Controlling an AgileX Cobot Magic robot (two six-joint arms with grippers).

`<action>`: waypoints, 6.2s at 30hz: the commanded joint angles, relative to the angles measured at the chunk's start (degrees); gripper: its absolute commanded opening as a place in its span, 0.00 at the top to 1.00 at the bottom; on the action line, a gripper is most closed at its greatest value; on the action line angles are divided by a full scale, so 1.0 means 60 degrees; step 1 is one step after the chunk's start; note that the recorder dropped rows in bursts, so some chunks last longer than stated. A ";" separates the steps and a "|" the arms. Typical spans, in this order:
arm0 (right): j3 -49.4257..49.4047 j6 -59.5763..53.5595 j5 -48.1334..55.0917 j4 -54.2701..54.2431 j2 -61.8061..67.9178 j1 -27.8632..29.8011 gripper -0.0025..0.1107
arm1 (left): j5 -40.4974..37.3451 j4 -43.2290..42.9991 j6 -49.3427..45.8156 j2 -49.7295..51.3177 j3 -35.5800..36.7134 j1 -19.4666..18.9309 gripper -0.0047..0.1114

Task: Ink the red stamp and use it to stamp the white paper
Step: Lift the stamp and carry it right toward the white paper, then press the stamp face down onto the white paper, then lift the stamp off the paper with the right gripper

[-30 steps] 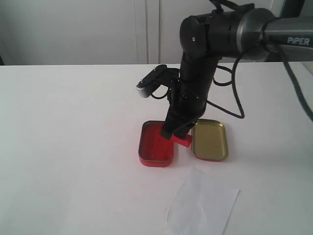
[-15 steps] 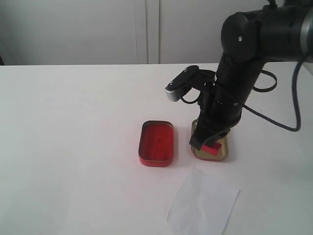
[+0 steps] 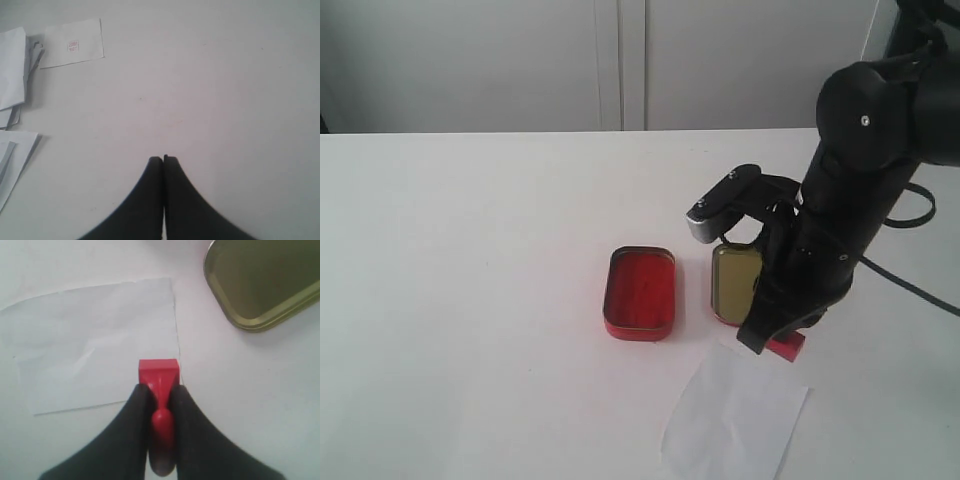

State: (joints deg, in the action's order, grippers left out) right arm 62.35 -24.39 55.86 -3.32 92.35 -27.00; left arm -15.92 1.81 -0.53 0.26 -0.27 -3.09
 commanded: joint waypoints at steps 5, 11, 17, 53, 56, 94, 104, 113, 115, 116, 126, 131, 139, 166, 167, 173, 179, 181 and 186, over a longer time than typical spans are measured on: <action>-0.0673 0.0362 -0.0383 -0.0260 -0.0147 0.0017 0.98 | 0.0011 0.0044 0.0088 -0.0043 0.0046 0.0057 0.96; -0.1284 0.0404 -0.0951 -0.0544 -0.0147 0.0017 0.98 | 0.0011 0.0044 0.0088 -0.0043 0.0046 0.0057 0.96; -0.1642 0.0662 -0.1471 -0.0582 -0.0147 -0.0473 0.98 | 0.0011 0.0044 0.0088 -0.0043 0.0046 0.0057 0.96; -0.2184 0.3168 -0.3318 0.0554 0.0401 -0.1048 0.98 | 0.0011 0.0044 0.0088 -0.0043 0.0046 0.0057 0.96; -0.2184 0.3323 -0.3439 0.0554 0.0592 -0.1048 0.98 | 0.0011 0.0044 0.0088 -0.0043 0.0046 0.0057 0.96; -0.3741 0.3453 -0.5424 0.0452 0.2092 -0.1048 0.98 | 0.0011 0.0044 0.0088 -0.0043 0.0046 0.0057 0.96; -0.3741 0.3608 -0.4591 0.0452 0.2092 -0.1048 0.98 | 0.0011 0.0044 0.0088 -0.0043 0.0046 0.0057 0.96; -0.3741 0.3632 -0.3802 0.0473 0.2092 -0.1048 0.98 | 0.0011 0.0044 0.0088 -0.0043 0.0046 0.0057 0.96; -0.3741 0.3632 -0.3774 0.0473 0.2092 -0.1048 0.98 | 0.0011 0.0044 0.0088 -0.0043 0.0046 0.0057 0.96; -0.3741 0.3632 -0.3753 0.0473 0.2092 -0.1048 0.98 | 0.0011 0.0044 0.0088 -0.0043 0.0046 0.0057 0.96; -0.3741 0.3632 -0.3610 0.0473 0.2092 -0.1048 0.98 | 0.0011 0.0044 0.0088 -0.0043 0.0046 0.0057 0.96; -0.3741 0.3632 -0.3610 0.0473 0.2092 -0.1048 0.98 | 0.0011 0.0044 0.0088 -0.0043 0.0046 0.0057 0.96; -0.3741 0.3699 -0.3818 0.0473 0.1675 -0.1048 0.98 | 0.0011 0.0044 0.0088 -0.0043 0.0046 0.0057 0.96; -0.3725 0.4065 -0.4415 0.0554 0.0336 -0.1048 0.98 | 0.0011 0.0044 0.0088 -0.0043 0.0046 0.0057 0.96; -0.3725 0.4065 -0.4436 0.0554 0.0263 -0.1048 0.98 | 0.0011 0.0044 0.0088 -0.0043 0.0046 0.0057 0.96; -0.3725 0.4065 -0.4453 0.0554 -0.0093 -0.1048 0.98 | 0.0011 0.0044 0.0088 -0.0043 0.0046 0.0057 0.96; -0.3725 0.4065 -0.4678 0.0554 -0.0156 -0.1048 0.98 | 0.0011 0.0044 0.0088 -0.0043 0.0046 0.0057 0.96; -0.3725 0.4065 -0.4783 0.0554 -0.0156 -0.1048 0.98 | 0.0011 0.0044 0.0088 -0.0043 0.0046 0.0057 0.96; -0.3640 0.4065 -0.4871 0.0554 -0.0156 -0.1048 0.98 | 0.0011 0.0044 0.0088 -0.0043 0.0046 0.0057 0.96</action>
State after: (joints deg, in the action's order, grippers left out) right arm 40.43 0.00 27.32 -0.52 91.72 -33.20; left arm -15.92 1.81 -0.53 0.26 -0.27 -3.09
